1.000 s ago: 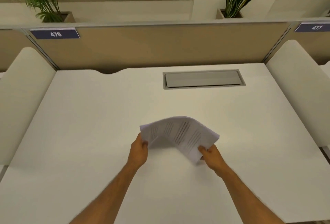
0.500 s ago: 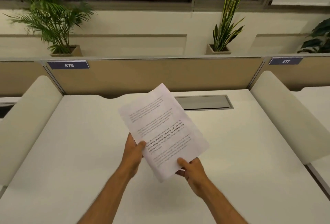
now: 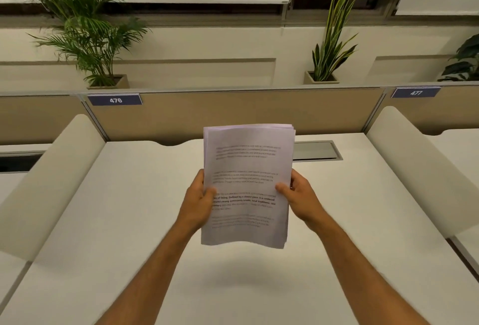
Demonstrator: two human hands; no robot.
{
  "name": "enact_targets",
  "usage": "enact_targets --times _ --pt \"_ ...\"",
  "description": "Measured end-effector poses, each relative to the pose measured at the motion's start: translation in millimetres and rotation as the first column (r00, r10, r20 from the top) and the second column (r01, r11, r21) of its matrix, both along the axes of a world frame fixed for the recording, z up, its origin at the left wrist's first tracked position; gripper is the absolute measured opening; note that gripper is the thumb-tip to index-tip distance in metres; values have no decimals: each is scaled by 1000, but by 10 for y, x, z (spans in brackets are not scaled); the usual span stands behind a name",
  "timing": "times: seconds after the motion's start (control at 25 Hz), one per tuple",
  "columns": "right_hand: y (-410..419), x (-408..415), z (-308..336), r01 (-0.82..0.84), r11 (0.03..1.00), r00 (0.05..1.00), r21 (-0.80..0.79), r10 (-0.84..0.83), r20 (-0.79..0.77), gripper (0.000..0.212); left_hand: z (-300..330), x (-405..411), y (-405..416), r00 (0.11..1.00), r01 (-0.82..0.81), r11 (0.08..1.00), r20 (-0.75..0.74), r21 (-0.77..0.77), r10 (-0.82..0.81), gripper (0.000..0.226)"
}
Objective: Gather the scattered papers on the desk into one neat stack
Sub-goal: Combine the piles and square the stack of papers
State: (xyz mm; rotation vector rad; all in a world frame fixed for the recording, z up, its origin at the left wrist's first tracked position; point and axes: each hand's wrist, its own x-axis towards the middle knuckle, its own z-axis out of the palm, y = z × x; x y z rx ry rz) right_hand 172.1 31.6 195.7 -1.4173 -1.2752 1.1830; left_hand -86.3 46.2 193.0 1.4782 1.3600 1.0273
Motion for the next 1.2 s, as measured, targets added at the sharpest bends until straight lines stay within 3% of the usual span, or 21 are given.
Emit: enact_targets --times 0.12,0.24,0.36,0.48,0.6,0.96,1.08,1.2 --pt "-49 -183 -120 140 982 990 130 -141 1 27 -68 185 -59 996 -73 992 58 108 67 38" --pt "-91 -230 -317 251 959 968 134 -244 -61 26 -290 259 -43 984 -141 983 127 120 126 37" --pt "-133 -258 -754 319 947 947 49 -316 -53 32 -798 204 7 978 -179 984 112 9 177 48" --pt "-264 -332 -1361 280 951 959 -134 -282 3 38 -1437 161 -87 994 -111 981 4 -157 113 46" --pt "-325 -334 -1593 262 950 965 -168 -261 29 44 -1721 188 -142 992 -123 968 -12 -217 124 44" --pt "-196 -233 -1376 107 979 981 -175 -75 179 42 -1524 86 1 990 -51 971 -141 -232 18 31" --pt "78 -231 -1123 123 979 980 -160 -94 177 31 -1192 -58 184 991 -110 973 -92 -204 92 44" --pt "444 -381 -896 97 988 981 -118 -75 177 42 -938 -237 431 990 -142 974 -48 -174 135 54"
